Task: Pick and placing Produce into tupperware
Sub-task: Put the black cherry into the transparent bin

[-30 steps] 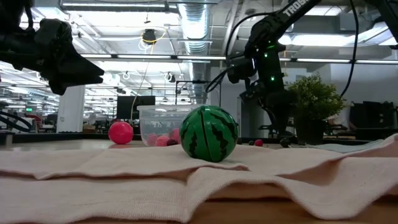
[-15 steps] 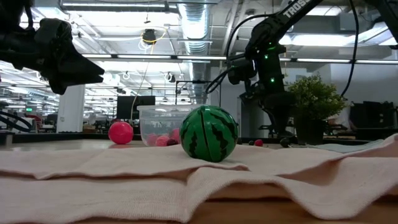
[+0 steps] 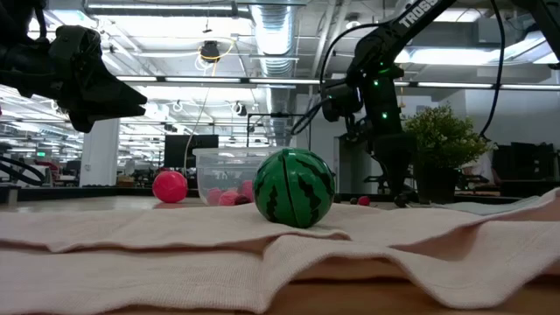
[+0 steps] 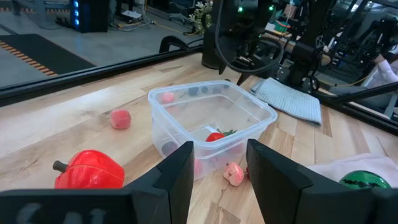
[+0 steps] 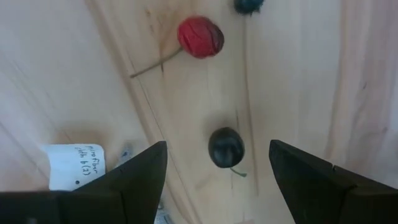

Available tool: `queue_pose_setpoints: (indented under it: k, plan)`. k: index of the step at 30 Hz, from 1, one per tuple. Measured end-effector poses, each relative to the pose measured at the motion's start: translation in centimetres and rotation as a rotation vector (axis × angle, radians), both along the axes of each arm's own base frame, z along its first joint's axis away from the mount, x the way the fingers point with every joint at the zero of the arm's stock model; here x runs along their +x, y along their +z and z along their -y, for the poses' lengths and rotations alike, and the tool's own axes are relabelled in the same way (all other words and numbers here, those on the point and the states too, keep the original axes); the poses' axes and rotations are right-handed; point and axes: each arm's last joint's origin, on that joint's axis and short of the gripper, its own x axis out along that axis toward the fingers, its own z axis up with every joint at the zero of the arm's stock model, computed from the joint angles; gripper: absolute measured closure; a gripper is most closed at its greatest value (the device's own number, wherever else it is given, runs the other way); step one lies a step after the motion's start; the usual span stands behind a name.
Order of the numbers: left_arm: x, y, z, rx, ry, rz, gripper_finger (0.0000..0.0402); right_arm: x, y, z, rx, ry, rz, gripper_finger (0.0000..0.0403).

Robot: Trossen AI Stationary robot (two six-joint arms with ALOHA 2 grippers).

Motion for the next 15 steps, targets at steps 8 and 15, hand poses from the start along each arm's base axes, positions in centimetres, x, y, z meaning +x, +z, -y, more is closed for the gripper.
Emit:
queue_pose_setpoints:
  k: [8,15]
  plan:
    - [0.0,0.0,0.0,0.000,0.001,0.001,0.0263,-0.7,-1.3,-0.3,0.007,0.001,-0.023,0.0097]
    - [0.0,0.1,0.0,-0.001,0.001,0.004,0.0263,-1.0,-1.3,0.5,0.000,-0.022,-0.007,0.0114]
